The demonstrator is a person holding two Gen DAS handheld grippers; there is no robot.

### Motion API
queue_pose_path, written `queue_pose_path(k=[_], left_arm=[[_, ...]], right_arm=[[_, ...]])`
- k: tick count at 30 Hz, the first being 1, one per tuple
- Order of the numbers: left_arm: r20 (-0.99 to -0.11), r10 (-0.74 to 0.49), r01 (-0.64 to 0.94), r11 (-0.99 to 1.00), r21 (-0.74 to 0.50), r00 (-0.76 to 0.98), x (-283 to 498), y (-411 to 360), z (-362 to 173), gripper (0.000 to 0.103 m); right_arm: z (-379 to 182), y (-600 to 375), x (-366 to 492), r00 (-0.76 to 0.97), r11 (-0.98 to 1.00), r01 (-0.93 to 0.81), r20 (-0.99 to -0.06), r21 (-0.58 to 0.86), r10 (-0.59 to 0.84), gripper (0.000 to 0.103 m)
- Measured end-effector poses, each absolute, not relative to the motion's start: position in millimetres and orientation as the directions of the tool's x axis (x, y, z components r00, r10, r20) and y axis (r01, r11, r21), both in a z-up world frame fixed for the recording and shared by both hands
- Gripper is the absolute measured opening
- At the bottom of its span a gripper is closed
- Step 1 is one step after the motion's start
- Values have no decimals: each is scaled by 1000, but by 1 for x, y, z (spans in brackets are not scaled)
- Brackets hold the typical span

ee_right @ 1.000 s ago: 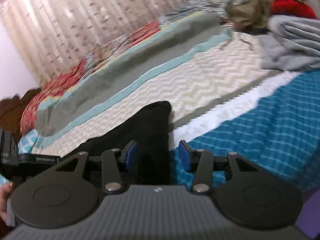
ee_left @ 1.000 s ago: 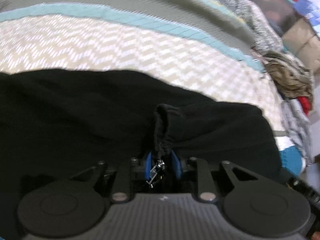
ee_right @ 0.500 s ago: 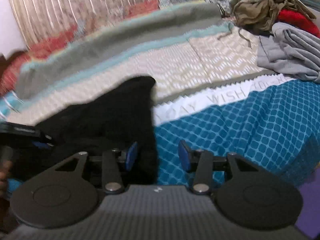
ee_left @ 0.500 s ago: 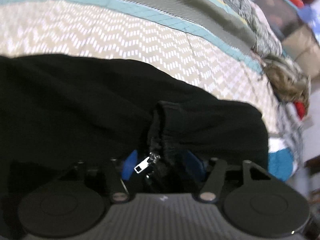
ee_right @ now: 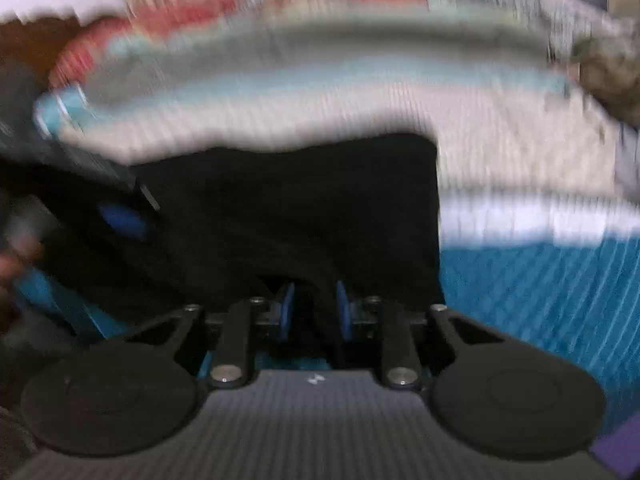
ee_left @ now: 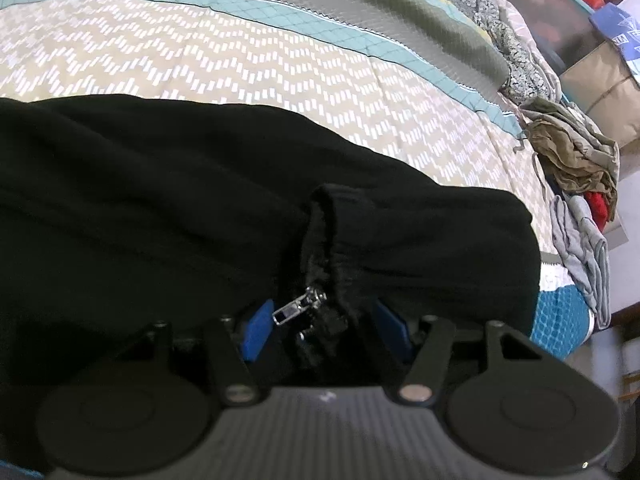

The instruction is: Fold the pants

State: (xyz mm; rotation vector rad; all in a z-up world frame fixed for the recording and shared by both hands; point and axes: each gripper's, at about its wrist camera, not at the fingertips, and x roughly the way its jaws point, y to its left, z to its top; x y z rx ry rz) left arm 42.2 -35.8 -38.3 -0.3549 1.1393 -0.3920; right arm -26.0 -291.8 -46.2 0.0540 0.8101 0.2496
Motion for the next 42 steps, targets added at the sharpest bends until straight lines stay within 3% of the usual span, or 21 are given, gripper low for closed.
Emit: queue_pose_path(k=[5,10,13,16,19,23,32,33,34,35,36,39,42], left_arm=[[-756,-508,133,855,-502,413,32,-8,-18,60],[-651,-502,111,831,-545,569,-1,68,10,70],[-606,-411,43,848,-527,681,-26,121,22,79],[-589,-240,-86,878,-470,772,-52,171,27,91],[-614,-149,-228,840,-492,775,-58,212,14,92],[-653,-134,-364,738,-568,745,-53,250,-16,92],[-624,-187,-399,624,-672,758,-35,268,-57,93],[-616,-184,-394,622,-677,766,-34,269,-58,86],[-613,-182,-392,624,-676,769,-31,270,-59,67],[-621,-179,-398,626,-670,763,-28,271,-60,59],[-619,-188,-395,623,-676,762,-27,272,-60,41],[-587,-196,-364,620,-695,785,-29,266,-53,32],[-561,-185,-309,677,-668,807,-31,250,-32,31]], right_arm=[[-29,-291,-31,664,971,-205,-712,120,228,28],[-5,-282,-37,707,950,-225,-635,217,312,31],[-1,-265,-29,698,930,-269,-614,251,368,31],[-6,-239,-20,663,916,-313,-633,251,400,31],[-15,-214,-14,613,901,-349,-664,257,427,32],[-10,-188,-11,587,880,-399,-666,257,461,32],[-8,-163,-17,558,874,-433,-697,218,451,32],[-8,-163,-16,557,877,-427,-699,221,448,32],[-8,-163,-16,557,879,-421,-701,222,444,32],[-8,-163,-17,558,882,-416,-703,222,440,32],[-9,-161,-16,558,884,-413,-706,221,437,32],[-9,-158,-15,558,886,-411,-710,214,430,32],[-6,-154,-13,562,884,-420,-705,207,432,32]])
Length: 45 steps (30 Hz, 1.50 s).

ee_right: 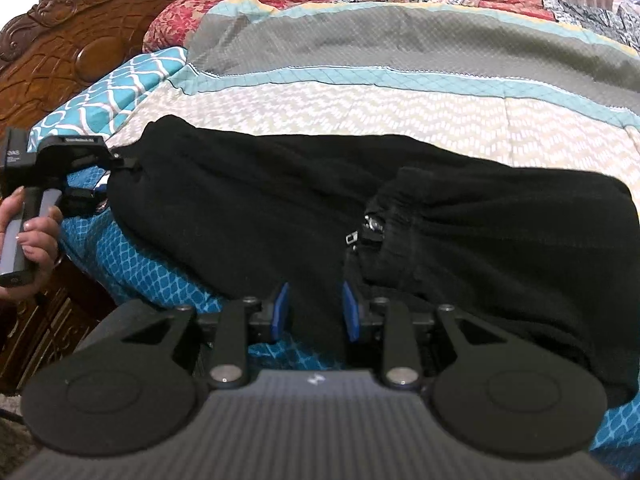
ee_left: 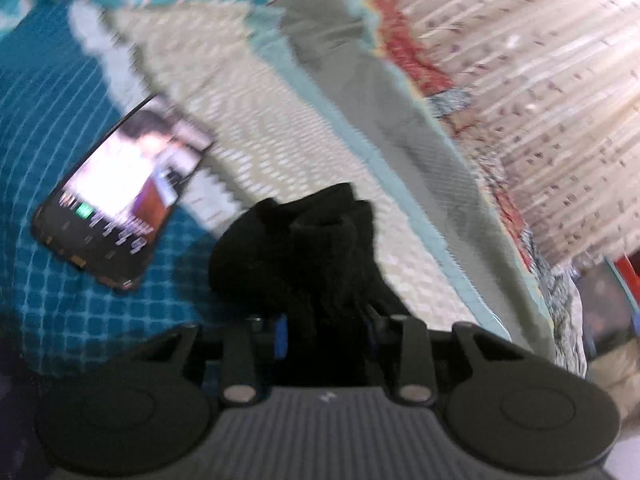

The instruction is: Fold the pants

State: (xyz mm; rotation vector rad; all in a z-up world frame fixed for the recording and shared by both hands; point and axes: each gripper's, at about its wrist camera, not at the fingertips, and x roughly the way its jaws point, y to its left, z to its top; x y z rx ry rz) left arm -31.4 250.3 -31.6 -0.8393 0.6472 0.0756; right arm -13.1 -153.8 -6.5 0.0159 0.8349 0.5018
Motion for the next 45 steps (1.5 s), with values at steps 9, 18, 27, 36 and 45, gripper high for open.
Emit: queue_pose_path(k=[9,18,27,36,45], left_arm=[[-475,-226,-21,888,-460,851,-25,147,45,31],[-517,-447,401,893,-207,730,-28,-15,53,43],[-579,-490,493,854,-167,652,-47,-34,37,72],[-583,-447,359,894,-267,679,-22,14,34,80],[-617,-362,61,890,-452,699,-10,104,13,81]], right_arm=[[14,-165,23,602,871,-378,-631,313,488,32],[-26,-219,87,550,620,-64,-490,782,676,34],[-92,-293,64,589,284,251,-379,925,714,44],[-80,-293,68,593,142,197,-233,970,770,85],[-43,-251,92,495,552,64,-506,832,706,51]])
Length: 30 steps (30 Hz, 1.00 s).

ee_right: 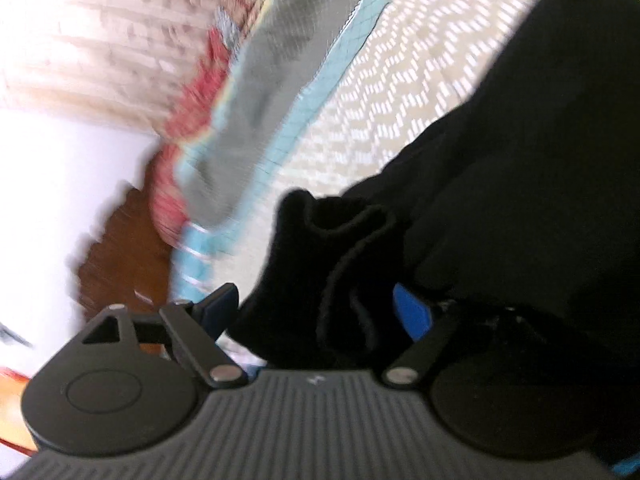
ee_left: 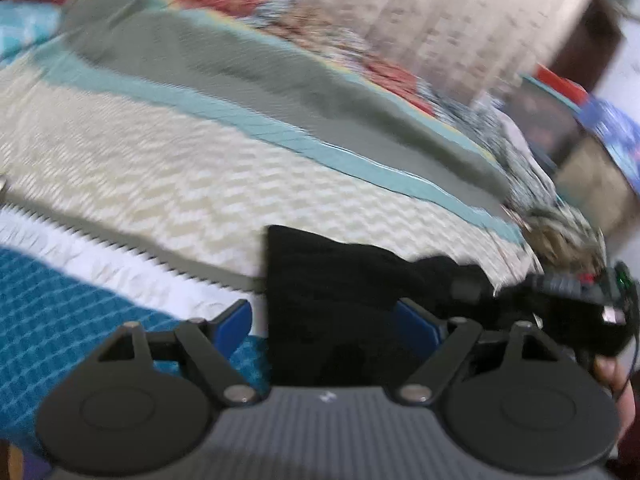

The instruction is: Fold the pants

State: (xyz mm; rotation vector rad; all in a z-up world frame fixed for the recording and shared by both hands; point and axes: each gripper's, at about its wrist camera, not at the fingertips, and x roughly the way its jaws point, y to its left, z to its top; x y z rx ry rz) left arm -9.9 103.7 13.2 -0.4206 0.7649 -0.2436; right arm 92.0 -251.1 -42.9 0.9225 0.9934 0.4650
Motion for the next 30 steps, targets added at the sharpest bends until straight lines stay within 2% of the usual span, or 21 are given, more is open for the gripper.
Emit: queue_pose_path(k=[2,3,6,9,11,17,20,23,25,27,30], left_arm=[[-612,-352,24,878,-477,709,-8,117,14,81],[-606,-349,15,874,-486,714,-7,121,16,81],[-587,-347,7,864,-503,732,-3,125,24,81],[-565,-366,33,858,-512,739,3,116,32,81],[-561,-389,61,856,-514,731,8,105,33,82],[-614,-449,159,869,-468,649,26,39,19,82],[-665,-456,206,883,-422,592,35,4,5,82],[-767,-356,207,935,-289,534,40,-29,-17,81],[-832,-253,206,963,-171,494,43,-47,-37,84],[-840,-218,179,973,-147,496,40,-47,-44,92],[-845,-228,154,973,-174,484,40,-39,-44,93]], right_arm=[[-32,-237,95,486,624,28,-556,781,674,38],[-21,-235,94,500,633,-8,-545,774,673,31],[12,-251,82,589,600,-108,-435,793,681,29],[50,-289,64,705,616,-176,-338,768,623,29],[56,-315,48,747,651,-171,-334,739,575,29],[-1,-373,20,731,677,52,-490,734,475,29],[-16,-383,3,741,669,117,-513,734,434,29],[-19,-389,-4,756,663,125,-503,738,418,31],[-12,-384,-7,772,726,132,-530,675,352,39],[-4,-390,-15,808,734,159,-515,660,288,44],[3,-400,-23,845,732,155,-473,664,250,44]])
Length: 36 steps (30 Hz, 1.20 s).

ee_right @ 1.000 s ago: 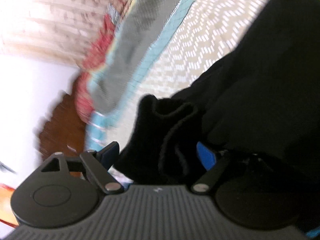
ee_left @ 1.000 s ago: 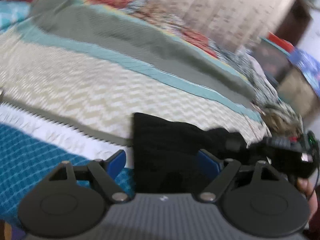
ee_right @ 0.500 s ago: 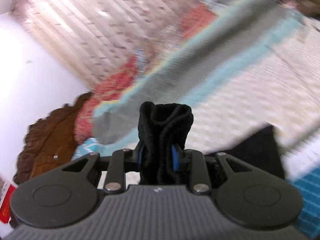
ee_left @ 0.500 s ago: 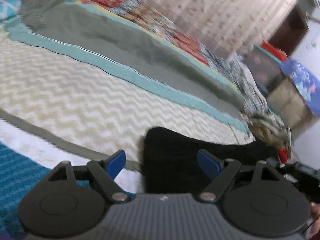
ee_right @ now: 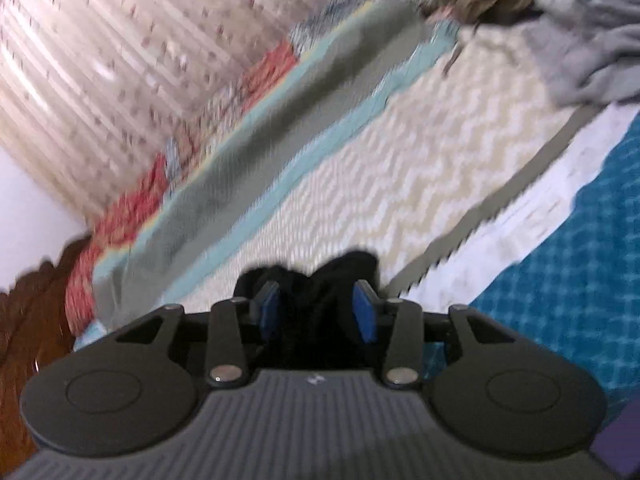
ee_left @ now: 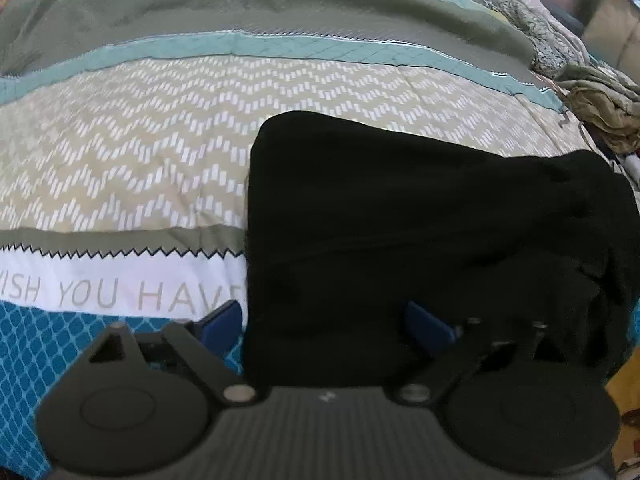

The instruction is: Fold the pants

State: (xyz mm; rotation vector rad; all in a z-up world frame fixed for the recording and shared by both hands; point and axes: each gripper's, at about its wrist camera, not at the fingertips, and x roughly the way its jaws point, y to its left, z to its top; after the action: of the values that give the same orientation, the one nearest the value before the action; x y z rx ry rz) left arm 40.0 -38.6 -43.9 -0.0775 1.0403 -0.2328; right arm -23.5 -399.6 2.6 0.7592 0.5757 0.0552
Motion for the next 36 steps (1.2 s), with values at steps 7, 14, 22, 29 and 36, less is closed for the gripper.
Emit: queue_pose_path(k=[7,14,22,29,36], left_arm=[[-841,-163,171,982,-85,515,32,-49,-37,93],[-839,-145,174,983,-61,525,31,-53,-33,93],[-832,-132,185,982,-37,538,28,-57,-34,97],[-833,-119,184,983,-21,540,27,-56,-36,98],[-835,-115,175,984,-23,538,27,-55,-36,100]], right_arm=[[35,-348,-40,858,856,-93,-396,509,328,44],[10,-328,-19,814,907,-95,-492,411,309,44],[-31,-356,-16,767,881,59,-587,470,262,41],[-48,-366,-21,742,867,187,-645,463,185,85],[-30,-373,-36,794,849,174,-581,499,179,77]])
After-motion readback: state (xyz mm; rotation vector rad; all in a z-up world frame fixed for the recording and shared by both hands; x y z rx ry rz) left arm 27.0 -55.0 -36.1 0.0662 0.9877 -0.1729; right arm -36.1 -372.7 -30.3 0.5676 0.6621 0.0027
